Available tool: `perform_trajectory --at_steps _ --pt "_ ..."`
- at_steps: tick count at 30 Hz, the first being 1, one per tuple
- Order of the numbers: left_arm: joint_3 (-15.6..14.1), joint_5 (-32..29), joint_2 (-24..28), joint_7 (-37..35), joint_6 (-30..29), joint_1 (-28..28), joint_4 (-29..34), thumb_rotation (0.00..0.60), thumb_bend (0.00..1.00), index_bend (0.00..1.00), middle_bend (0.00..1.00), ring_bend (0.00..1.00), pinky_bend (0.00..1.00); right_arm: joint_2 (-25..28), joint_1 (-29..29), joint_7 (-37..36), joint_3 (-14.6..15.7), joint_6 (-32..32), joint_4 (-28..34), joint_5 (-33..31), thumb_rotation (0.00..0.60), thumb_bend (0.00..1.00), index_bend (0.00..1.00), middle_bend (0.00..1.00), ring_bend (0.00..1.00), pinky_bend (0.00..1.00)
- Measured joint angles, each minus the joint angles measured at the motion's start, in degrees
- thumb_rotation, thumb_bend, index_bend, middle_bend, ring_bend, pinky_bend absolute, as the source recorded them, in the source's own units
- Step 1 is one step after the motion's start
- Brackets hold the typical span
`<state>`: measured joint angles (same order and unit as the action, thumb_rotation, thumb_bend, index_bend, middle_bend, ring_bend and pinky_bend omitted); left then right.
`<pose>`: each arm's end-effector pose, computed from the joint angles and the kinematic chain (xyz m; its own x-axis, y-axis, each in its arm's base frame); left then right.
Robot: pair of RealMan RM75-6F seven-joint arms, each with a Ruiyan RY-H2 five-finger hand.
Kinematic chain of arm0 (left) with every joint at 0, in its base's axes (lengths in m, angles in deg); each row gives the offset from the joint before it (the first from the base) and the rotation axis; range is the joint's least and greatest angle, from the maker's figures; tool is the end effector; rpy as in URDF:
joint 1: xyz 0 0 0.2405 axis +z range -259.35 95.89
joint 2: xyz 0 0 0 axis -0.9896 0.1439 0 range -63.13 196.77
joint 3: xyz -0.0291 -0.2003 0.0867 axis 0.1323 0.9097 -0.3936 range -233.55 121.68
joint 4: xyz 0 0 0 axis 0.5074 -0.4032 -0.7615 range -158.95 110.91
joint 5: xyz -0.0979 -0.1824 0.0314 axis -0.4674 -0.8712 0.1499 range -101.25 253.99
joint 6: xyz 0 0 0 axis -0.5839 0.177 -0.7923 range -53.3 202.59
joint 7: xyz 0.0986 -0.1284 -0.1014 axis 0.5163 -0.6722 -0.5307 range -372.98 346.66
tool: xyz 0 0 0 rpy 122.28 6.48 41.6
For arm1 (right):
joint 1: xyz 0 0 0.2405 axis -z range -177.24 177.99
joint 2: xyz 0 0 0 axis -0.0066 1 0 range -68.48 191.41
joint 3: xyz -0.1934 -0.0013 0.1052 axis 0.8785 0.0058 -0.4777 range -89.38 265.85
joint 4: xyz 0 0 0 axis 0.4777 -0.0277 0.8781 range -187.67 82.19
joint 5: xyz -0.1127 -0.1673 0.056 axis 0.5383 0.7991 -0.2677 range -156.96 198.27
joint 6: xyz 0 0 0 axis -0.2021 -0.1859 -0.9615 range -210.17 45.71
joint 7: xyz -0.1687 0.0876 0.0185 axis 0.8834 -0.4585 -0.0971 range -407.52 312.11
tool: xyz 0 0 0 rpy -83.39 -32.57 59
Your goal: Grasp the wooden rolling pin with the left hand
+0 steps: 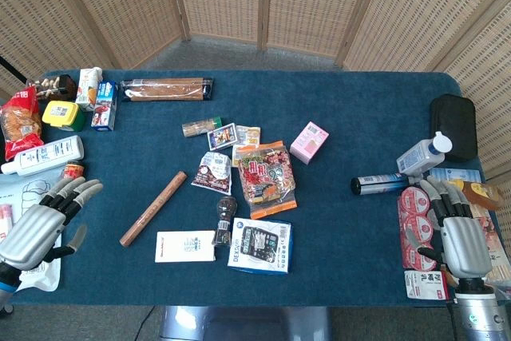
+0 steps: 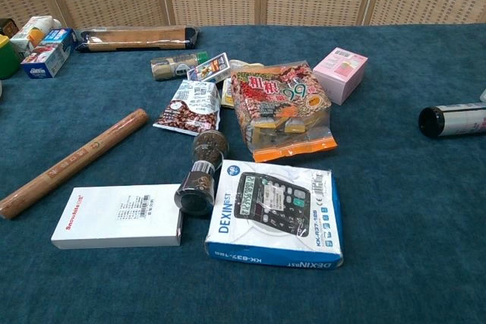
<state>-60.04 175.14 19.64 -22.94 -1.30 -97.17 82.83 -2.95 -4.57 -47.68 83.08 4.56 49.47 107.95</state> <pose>-0.2032 0.2281 0.1387 0.3623 0.2366 0.9015 0.9027 -0.3299 -0.2762 -0.2315 -0.2300 0.1399 0.2257 0.0516 0.9728 -0.9719 -0.0560 0.2284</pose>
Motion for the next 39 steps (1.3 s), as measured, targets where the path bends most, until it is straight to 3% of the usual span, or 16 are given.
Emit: perform_trajectory --at_steps 6,13,27,39 --pt "0.5 -0.7 -1.0 1.6 2.6 -1.2 0.2 0.600 0.64 0.00 0.00 0.00 0.00 -0.2 -0.3 -0.8 -0.3 -0.8 -0.9 -0.7 0.588 0.32 0.00 0.06 0.00 0.00" --pt "1.6 1.3 -1.1 4.3 6.2 -5.1 -3.8 0.600 0.64 0.00 0.00 0.00 0.00 -0.5 -0.5 -0.2 -0.5 -0.6 -0.4 -0.8 0.588 0.32 0.00 0.06 0.00 0.00" --pt "0.2 10.7 -3.0 12.5 10.8 -10.4 -12.7 0.600 0.19 0.00 0.00 0.00 0.00 0.1 -0.3 3.4 -1.4 0.1 2.7 -2.2 0.588 0.32 0.00 0.06 0.00 0.00" --pt "-1.8 10.4 -4.7 14.9 12.9 -11.1 -17.6 0.600 0.16 0.00 0.00 0.00 0.00 0.0 -0.7 4.7 -1.6 -0.3 3.5 -2.7 0.588 0.32 0.00 0.06 0.00 0.00"
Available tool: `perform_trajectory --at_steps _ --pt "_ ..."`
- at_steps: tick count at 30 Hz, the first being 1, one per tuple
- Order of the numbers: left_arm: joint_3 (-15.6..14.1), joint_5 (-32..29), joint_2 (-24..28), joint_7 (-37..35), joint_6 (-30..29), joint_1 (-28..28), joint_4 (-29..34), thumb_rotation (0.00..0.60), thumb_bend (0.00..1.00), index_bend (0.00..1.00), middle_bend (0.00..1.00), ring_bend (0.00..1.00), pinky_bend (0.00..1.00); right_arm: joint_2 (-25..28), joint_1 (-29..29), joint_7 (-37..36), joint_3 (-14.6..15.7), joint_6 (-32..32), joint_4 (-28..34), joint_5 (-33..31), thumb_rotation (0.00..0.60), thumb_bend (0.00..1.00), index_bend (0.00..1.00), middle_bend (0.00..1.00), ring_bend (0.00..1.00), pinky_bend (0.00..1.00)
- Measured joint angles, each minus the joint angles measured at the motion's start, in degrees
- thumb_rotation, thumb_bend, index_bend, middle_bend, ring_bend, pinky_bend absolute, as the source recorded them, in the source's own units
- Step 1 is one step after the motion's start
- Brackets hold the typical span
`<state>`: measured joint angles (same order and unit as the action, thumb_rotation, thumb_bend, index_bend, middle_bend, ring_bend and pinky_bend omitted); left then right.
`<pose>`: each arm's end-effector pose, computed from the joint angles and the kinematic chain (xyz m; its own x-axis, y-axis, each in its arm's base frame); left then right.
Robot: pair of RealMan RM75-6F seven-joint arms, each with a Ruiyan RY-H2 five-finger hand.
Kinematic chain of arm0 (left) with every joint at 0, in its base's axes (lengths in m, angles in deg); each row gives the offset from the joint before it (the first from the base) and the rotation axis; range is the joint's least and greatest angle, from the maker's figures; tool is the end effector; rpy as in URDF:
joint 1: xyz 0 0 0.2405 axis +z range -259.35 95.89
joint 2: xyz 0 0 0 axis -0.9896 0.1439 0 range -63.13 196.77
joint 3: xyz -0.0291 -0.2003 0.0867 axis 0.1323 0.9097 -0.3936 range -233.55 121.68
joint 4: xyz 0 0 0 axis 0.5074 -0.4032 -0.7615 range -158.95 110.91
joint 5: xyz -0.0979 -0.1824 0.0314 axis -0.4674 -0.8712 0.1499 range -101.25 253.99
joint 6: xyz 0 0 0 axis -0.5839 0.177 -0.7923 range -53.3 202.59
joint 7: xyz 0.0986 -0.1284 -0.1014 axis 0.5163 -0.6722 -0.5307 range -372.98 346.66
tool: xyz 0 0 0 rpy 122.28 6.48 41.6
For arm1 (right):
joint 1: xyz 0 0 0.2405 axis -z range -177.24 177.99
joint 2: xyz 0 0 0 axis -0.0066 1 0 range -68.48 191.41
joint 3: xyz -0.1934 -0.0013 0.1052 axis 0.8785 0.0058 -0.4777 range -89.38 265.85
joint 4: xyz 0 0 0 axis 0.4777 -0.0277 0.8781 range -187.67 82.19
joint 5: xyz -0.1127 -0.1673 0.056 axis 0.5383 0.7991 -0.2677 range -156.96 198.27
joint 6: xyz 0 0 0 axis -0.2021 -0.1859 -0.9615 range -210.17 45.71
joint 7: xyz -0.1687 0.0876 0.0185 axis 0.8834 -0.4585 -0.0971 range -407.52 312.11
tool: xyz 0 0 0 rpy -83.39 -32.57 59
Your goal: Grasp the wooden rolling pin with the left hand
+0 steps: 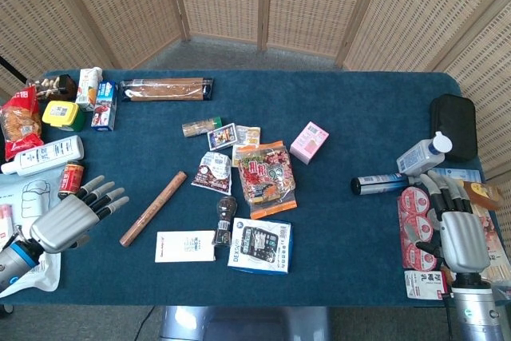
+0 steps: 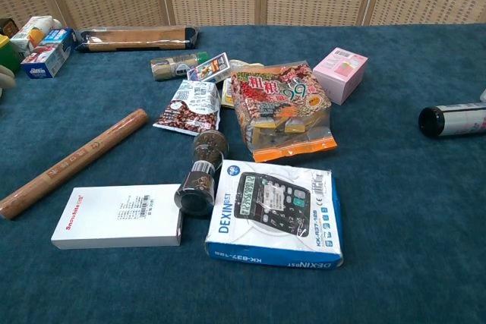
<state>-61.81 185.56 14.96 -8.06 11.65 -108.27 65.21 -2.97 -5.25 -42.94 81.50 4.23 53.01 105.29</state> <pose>-0.2327 0.2610 0.0993 0.8529 0.1176 0.5087 0.4553 -0.6444 -0.6144 -0.2214 -0.2368 0.1422 0.2402 0.0701 0.9682 -0.9696 -0.0300 0.2428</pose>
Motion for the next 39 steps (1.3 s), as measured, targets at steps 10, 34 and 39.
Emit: perform_trajectory --at_steps 10,34,39 --pt "-0.9 0.0 -5.2 1.9 1.5 -0.9 -5.9 0.600 0.16 0.00 0.00 0.00 0.00 0.7 0.8 0.6 0.2 1.0 0.8 -0.3 0.591 0.32 0.00 0.06 0.00 0.00" --pt "-2.9 4.3 -22.0 2.8 -1.1 -5.3 -24.3 0.600 0.16 0.00 0.00 0.00 0.00 1.9 2.6 -0.3 0.3 2.4 0.7 -1.7 0.589 0.32 0.00 0.06 0.00 0.00" --pt "-3.2 4.7 -24.5 2.9 -1.4 -6.5 -27.1 0.600 0.16 0.00 0.00 0.00 0.00 2.1 3.0 -0.5 0.3 2.7 0.6 -1.8 0.589 0.32 0.00 0.06 0.00 0.00"
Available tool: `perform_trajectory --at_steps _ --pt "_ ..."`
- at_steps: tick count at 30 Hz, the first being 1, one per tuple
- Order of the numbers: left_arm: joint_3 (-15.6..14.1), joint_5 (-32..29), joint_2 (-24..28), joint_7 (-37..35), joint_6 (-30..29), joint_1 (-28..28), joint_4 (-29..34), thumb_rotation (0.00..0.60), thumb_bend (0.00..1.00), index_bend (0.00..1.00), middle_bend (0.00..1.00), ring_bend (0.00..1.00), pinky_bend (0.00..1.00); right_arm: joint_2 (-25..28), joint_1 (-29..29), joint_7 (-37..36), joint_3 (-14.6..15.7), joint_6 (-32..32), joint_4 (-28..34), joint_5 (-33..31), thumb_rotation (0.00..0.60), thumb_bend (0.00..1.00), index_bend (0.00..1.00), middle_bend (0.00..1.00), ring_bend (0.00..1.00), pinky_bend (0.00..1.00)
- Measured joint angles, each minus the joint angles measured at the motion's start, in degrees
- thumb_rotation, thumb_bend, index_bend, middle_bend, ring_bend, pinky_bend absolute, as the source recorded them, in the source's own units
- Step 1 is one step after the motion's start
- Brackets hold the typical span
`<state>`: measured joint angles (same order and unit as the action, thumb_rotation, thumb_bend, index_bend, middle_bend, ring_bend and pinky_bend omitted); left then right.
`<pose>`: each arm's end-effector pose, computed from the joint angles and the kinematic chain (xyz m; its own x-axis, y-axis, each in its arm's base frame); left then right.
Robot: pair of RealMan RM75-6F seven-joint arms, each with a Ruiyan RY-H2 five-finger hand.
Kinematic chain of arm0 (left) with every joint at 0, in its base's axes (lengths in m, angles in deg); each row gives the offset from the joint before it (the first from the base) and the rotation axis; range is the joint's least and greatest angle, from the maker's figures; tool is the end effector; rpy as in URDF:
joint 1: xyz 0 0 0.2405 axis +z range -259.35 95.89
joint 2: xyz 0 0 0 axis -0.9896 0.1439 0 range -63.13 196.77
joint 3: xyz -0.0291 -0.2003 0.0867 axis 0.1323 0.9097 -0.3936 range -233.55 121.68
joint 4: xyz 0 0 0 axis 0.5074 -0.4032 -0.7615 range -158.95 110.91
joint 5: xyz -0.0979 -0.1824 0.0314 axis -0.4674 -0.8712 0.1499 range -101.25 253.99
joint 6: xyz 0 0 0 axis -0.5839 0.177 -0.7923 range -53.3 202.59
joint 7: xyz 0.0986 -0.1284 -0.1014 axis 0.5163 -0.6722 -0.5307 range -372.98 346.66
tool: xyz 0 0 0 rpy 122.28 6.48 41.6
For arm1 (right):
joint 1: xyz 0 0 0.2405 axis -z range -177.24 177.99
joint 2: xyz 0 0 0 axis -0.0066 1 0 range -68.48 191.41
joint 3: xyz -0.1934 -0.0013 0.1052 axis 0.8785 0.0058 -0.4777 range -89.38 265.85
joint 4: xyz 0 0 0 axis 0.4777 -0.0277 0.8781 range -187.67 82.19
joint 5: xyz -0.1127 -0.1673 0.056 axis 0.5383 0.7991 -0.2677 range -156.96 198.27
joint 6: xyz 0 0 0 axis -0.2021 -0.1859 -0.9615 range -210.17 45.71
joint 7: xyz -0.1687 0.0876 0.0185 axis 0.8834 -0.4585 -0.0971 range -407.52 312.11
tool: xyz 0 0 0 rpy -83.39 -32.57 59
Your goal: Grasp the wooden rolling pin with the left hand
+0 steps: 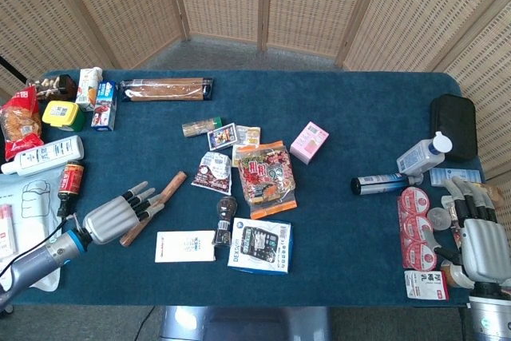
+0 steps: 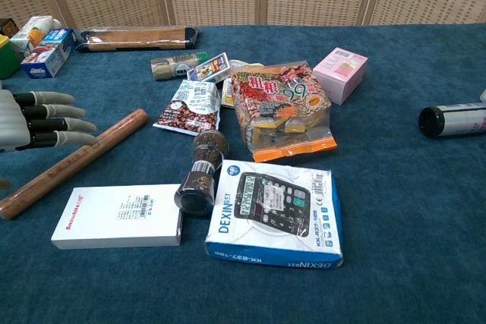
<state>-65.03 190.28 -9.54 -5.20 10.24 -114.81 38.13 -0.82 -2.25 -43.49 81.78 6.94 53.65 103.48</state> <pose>-0.2419 0.2884 0.0069 0.9086 -0.0746 0.4108 0.2083 -0.7717 -0.6009 -0.2394 -0.2231 0.1597 0.2596 0.0985 0.9607 -0.9653 0.0550 0.2553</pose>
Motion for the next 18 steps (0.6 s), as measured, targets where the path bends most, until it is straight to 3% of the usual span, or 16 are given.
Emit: perform_trajectory --at_steps 13,18 --pt "-2.3 1.3 -5.2 -4.6 -3.4 -1.9 -7.3 0.600 0.16 0.00 0.00 0.00 0.00 0.6 0.8 0.0 0.1 0.7 0.4 -0.1 0.589 0.32 0.00 0.06 0.00 0.00" --pt "-3.2 1.4 -6.4 -5.7 -4.6 -2.4 -8.5 0.600 0.17 0.12 0.06 0.08 0.00 0.6 1.0 -0.2 0.0 0.8 0.5 0.0 0.588 0.32 0.00 0.06 0.00 0.00"
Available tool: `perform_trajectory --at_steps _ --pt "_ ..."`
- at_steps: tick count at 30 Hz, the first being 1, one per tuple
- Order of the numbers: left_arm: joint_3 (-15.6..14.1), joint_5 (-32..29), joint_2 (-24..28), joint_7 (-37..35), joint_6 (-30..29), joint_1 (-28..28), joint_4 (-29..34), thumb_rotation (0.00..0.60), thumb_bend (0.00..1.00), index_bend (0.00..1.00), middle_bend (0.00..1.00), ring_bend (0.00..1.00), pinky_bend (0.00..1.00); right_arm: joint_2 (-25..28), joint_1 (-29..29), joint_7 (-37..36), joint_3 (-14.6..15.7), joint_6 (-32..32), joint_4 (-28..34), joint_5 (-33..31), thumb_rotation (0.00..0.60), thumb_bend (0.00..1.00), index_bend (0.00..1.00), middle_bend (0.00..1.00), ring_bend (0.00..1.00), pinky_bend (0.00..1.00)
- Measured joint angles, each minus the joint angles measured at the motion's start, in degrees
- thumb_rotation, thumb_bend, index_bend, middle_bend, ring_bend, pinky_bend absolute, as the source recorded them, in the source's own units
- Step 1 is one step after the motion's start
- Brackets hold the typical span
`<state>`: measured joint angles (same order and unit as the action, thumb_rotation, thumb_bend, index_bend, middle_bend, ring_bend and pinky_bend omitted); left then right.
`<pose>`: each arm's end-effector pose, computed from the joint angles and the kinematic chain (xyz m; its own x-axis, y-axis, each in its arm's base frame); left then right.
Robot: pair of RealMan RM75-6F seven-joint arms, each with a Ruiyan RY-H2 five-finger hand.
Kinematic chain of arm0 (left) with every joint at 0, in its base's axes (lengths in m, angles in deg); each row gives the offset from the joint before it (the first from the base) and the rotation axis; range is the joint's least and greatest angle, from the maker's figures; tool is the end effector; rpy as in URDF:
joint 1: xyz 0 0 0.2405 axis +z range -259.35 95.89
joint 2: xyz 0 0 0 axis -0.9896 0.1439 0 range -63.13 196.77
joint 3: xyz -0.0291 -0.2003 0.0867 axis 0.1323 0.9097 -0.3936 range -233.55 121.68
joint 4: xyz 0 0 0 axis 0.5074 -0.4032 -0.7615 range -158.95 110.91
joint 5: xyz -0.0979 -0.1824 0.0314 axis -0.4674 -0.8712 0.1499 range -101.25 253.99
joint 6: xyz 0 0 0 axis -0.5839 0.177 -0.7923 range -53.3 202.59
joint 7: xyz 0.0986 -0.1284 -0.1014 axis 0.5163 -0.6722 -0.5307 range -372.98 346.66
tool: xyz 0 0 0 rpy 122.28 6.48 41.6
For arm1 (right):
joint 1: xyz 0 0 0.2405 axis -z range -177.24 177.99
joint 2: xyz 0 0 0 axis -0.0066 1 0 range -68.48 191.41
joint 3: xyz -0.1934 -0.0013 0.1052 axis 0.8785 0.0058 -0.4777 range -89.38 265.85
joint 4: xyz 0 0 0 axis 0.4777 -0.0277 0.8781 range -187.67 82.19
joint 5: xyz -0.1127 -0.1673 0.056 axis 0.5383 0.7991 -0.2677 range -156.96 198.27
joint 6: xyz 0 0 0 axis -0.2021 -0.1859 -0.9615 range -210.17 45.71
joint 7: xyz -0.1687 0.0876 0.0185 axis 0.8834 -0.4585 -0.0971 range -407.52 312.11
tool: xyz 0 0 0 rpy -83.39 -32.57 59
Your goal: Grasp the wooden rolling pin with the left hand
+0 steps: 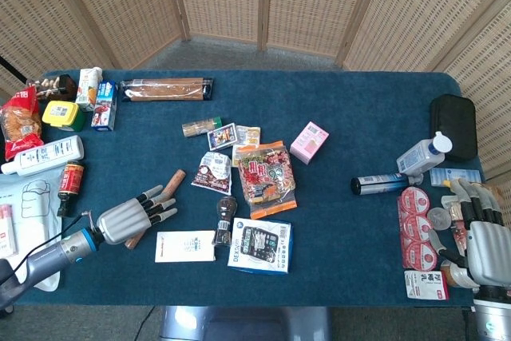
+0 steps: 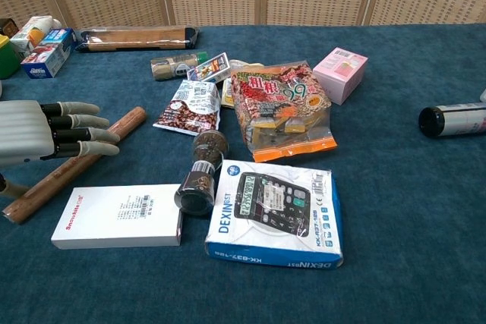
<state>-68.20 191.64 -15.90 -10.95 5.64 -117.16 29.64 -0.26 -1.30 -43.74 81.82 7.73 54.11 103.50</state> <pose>-0.2339 0.2897 -0.0131 0.8798 -0.0906 0.4666 0.2023 -0.8169 -0.5402 -0.2417 -0.2186 0.1640 0.2593 0.1073 0.9598 -0.9649 0.0705 0.2528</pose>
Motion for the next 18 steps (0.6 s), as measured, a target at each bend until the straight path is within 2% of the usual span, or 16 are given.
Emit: perform_trajectory --at_steps 3,7,10,13,18 --pt "-0.3 -0.5 -0.2 -0.1 0.4 -0.1 0.0 0.600 0.17 0.18 0.13 0.16 0.00 0.1 0.1 -0.5 0.0 0.0 0.0 0.1 0.590 0.32 0.00 0.06 0.00 0.00" --pt "-0.2 -1.8 -0.5 0.0 0.7 0.0 0.4 0.600 0.22 0.24 0.20 0.24 0.00 0.1 0.2 -1.1 0.0 0.0 -0.1 0.2 0.589 0.32 0.00 0.06 0.00 0.00" --pt "0.1 -3.0 -0.9 0.2 0.9 0.2 0.7 0.600 0.26 0.27 0.26 0.30 0.05 0.2 0.2 -1.2 0.0 0.0 -0.2 0.2 0.588 0.32 0.00 0.06 0.00 0.00" --pt "0.4 -3.9 -1.4 0.7 1.5 0.2 0.9 0.600 0.27 0.29 0.27 0.31 0.09 0.2 0.2 -1.2 0.0 -0.1 -0.2 0.2 0.590 0.32 0.00 0.06 0.00 0.00" --pt "0.6 -4.8 -2.5 1.5 2.5 -0.2 0.9 0.600 0.26 0.29 0.25 0.31 0.09 0.2 0.2 -1.0 -0.1 -0.2 0.0 0.2 0.590 0.32 0.00 0.06 0.00 0.00"
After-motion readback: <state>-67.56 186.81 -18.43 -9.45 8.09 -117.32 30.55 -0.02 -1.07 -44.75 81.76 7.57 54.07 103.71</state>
